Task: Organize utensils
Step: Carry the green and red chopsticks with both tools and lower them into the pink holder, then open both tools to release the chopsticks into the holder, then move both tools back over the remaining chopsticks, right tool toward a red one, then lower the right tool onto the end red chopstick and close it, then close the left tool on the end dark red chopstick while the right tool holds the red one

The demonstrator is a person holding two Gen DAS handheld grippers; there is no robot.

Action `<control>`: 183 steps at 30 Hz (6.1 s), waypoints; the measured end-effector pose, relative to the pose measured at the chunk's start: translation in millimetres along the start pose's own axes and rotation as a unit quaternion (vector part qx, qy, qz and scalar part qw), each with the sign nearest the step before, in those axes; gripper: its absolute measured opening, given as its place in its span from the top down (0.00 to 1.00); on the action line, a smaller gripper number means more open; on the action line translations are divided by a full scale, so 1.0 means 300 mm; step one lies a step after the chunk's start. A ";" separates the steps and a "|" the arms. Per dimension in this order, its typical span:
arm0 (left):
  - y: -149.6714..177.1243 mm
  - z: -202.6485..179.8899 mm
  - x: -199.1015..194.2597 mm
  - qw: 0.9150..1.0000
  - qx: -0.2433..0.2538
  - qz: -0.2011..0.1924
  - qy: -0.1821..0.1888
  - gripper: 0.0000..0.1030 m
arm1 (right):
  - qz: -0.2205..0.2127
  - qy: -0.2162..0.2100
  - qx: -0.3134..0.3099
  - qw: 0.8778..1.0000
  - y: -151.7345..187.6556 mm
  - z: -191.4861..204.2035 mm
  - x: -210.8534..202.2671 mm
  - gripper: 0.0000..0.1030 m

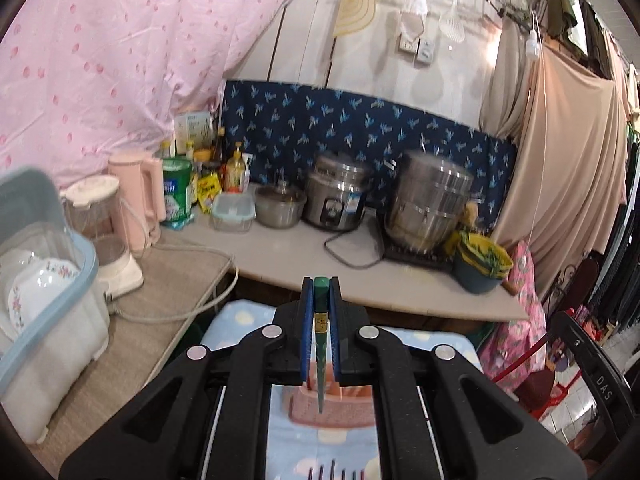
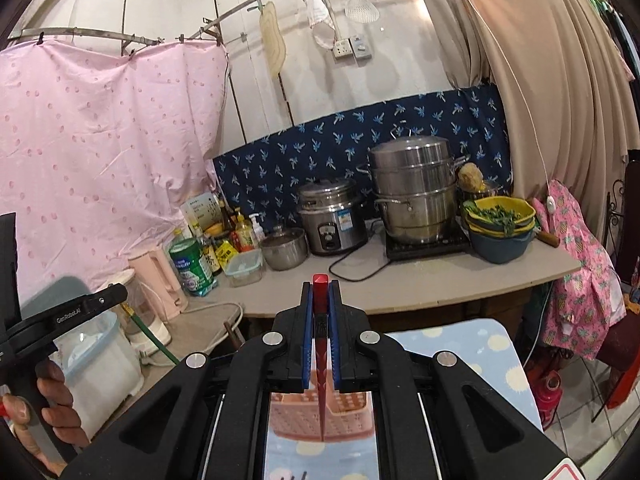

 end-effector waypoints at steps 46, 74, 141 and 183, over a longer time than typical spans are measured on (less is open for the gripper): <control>0.461 0.159 0.105 0.992 0.052 0.097 -0.064 0.42 | 0.121 0.014 -0.041 0.992 0.486 0.089 0.011 0.37; 1.125 0.426 -0.195 0.971 0.062 0.206 -0.101 0.42 | 0.256 0.027 -0.052 0.965 1.197 0.195 -0.389 0.38; 1.350 0.434 -0.203 0.954 0.085 0.270 -0.102 0.40 | 0.287 -0.002 -0.043 0.957 1.353 0.260 -0.362 0.93; 1.287 0.476 -0.206 0.955 0.051 0.272 -0.102 0.93 | 0.281 0.000 -0.044 0.959 1.316 0.257 -0.375 0.93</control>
Point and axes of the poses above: each gripper's, at about its wrist camera, not at the fingertips, and x roughly the way its jaws point, z to its left, y to its underside, the point moved 7 cm from there along x, roughly the way its jaws point, and after that the axes turned 11 degrees about -x, right-handed, at the moved point
